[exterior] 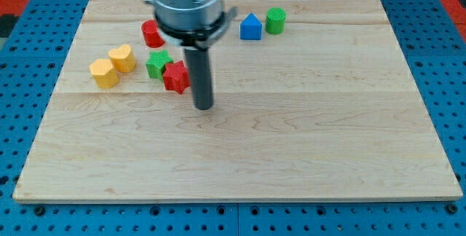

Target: Slightly push the group of blocks to form a group

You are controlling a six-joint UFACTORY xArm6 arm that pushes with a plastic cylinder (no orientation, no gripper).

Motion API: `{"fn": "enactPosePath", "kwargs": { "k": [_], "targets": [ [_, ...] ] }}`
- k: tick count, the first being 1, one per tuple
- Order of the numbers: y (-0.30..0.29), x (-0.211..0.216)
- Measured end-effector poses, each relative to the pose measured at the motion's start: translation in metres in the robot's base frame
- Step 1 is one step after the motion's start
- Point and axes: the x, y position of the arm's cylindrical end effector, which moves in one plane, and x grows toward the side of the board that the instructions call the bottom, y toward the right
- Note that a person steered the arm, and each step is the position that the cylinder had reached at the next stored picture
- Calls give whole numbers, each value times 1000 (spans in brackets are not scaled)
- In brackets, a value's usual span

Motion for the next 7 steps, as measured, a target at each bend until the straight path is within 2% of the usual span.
{"fn": "enactPosePath", "kwargs": {
  "k": [1,2,3,4,5,6,7],
  "targets": [
    [-22,-35],
    [-83,-39],
    [-68,-39],
    [33,-50],
    [115,-109],
    [125,-170],
    [80,-178]
  ]
}}
